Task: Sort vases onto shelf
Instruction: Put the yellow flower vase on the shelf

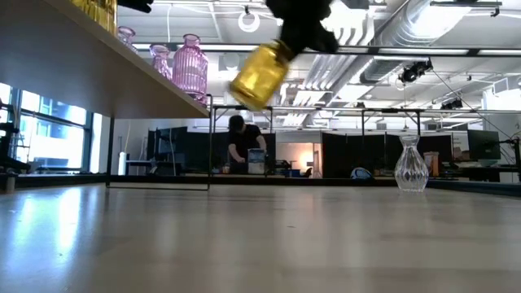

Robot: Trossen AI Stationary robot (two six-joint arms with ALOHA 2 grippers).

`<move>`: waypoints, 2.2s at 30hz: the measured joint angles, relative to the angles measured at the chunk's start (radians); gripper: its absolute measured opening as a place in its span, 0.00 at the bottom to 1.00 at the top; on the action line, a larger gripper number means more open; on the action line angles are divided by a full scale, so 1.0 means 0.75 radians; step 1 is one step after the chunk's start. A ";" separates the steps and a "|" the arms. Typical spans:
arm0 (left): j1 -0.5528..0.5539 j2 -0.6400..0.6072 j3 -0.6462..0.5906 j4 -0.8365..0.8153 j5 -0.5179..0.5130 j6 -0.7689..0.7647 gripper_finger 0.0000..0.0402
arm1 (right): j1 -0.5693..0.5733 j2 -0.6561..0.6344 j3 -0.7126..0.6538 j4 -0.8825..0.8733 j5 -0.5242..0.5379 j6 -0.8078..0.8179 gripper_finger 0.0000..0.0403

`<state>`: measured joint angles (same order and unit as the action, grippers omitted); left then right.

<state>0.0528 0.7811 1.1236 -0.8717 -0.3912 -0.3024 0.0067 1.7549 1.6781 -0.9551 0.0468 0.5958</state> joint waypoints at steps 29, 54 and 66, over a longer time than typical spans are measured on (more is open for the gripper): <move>-0.048 0.228 0.000 -0.078 0.508 0.032 0.26 | 0.097 0.502 0.900 -0.235 -0.093 -0.139 0.01; -0.067 0.255 0.000 0.043 0.705 0.009 0.26 | 0.030 0.546 0.903 -0.094 -0.166 -0.273 0.01; -0.067 0.262 0.000 0.030 0.824 -0.081 0.26 | 0.003 0.568 0.903 -0.064 -0.145 -0.320 0.01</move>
<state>0.0029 0.9776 1.1236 -0.8496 0.2269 -0.3633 0.0092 2.1811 2.3550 -1.0033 -0.0617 0.3555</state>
